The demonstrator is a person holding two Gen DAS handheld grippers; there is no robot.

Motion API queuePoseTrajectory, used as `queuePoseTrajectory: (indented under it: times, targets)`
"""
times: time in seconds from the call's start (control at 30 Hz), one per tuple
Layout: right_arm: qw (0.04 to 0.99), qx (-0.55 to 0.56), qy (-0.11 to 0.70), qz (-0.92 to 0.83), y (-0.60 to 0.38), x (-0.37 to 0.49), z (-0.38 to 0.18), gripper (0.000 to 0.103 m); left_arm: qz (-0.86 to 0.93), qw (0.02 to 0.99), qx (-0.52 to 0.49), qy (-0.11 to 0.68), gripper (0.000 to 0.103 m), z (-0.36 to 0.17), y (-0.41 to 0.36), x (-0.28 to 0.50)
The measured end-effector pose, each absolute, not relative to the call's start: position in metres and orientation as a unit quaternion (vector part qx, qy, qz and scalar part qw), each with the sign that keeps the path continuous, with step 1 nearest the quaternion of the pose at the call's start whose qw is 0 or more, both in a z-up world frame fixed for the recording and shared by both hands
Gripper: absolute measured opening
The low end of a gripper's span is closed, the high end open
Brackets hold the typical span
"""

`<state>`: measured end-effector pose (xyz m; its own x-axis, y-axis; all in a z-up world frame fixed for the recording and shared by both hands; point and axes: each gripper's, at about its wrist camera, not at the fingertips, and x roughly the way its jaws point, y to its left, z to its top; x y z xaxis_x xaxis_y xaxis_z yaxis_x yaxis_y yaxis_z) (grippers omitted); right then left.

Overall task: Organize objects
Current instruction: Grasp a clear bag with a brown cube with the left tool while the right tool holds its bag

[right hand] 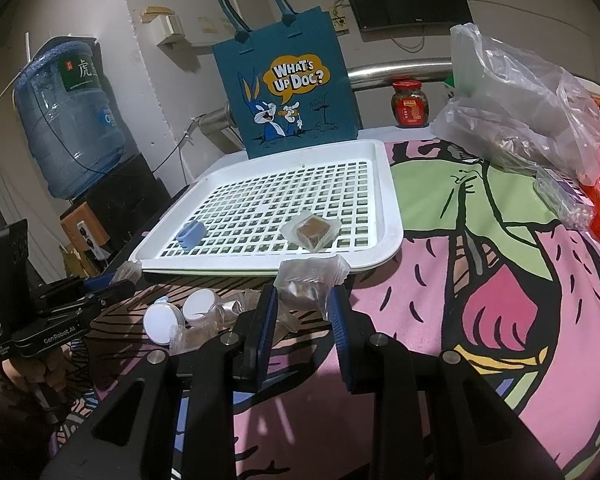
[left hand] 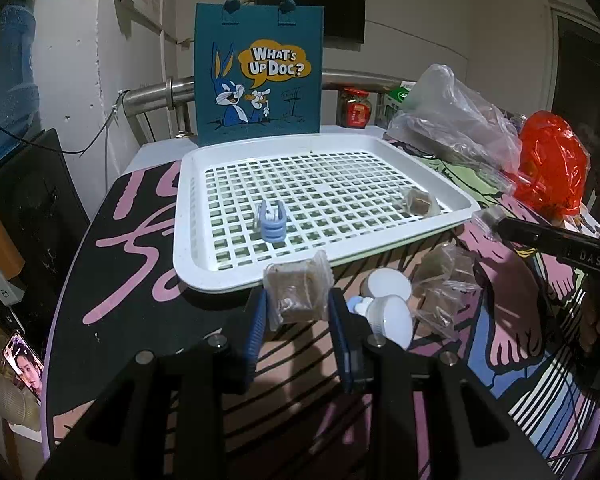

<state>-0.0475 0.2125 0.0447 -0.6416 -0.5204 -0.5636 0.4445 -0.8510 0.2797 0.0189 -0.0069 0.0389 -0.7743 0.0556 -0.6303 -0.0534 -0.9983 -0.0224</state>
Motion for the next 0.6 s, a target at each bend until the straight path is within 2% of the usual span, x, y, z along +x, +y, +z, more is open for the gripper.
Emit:
queuePoseTrajectory:
  times: [0.6]
  targets:
    - [0.269, 0.328, -0.058, -0.904, 0.2118, -0.0468, 0.0454, 0.026, 0.942, 0.03, -0.335, -0.002, 0.03, 0.0389, -0.0049, 0.0195]
